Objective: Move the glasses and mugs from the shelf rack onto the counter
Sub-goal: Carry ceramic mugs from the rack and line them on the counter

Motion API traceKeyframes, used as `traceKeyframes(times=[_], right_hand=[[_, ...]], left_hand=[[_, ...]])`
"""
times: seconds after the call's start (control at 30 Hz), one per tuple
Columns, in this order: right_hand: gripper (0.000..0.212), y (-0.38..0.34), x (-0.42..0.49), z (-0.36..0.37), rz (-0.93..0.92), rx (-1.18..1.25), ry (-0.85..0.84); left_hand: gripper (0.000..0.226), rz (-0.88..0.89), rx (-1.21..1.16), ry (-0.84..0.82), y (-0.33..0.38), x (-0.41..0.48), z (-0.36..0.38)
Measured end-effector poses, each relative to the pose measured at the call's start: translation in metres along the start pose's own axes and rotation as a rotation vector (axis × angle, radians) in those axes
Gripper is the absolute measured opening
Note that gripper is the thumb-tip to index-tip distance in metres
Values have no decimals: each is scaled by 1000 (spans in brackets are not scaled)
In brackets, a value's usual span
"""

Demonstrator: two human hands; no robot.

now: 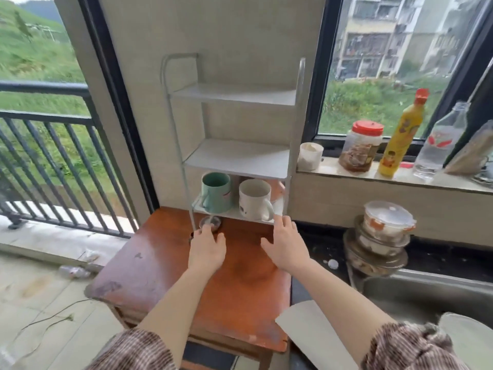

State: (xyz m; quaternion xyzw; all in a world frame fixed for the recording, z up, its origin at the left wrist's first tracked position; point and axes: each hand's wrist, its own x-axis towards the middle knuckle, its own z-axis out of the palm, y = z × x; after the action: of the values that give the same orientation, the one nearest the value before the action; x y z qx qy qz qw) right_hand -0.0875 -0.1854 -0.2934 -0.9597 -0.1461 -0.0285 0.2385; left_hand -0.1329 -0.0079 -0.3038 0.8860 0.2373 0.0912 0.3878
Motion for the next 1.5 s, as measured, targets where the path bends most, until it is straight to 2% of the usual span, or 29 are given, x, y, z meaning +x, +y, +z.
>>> traceKeyframes(times=[0.13, 0.23, 0.33, 0.5, 0.63, 0.87, 1.03, 1.23, 1.37, 1.5], right_hand=[[60, -19, 37, 7, 59, 48, 69], [60, -24, 54, 14, 155, 87, 56], [50, -26, 68, 21, 299, 228, 48], [40, -21, 89, 21, 502, 491, 94], [41, -18, 98, 22, 598, 619, 65], [43, -22, 102, 22, 808, 927, 14], [48, -33, 97, 29, 858, 971, 16], [54, -33, 78, 30, 874, 1227, 106], [49, -28, 65, 24, 853, 1280, 161], [35, -18, 54, 19, 844, 1307, 170]], left_hand=[[51, -120, -113, 44, -8, 63, -22], [51, -97, -153, 22, -10, 94, -27], [50, -36, -202, -36, -12, 111, -26], [31, -9, -291, -86, -11, 134, -19], [41, -19, -292, -101, -9, 144, -17], [40, -118, -411, -213, -2, 148, -20], [47, -294, -585, -221, 1, 141, -22], [47, -443, -777, -178, 0, 134, -27], [48, -468, -848, -173, -4, 129, -26], [51, -464, -854, -204, -8, 119, -23]])
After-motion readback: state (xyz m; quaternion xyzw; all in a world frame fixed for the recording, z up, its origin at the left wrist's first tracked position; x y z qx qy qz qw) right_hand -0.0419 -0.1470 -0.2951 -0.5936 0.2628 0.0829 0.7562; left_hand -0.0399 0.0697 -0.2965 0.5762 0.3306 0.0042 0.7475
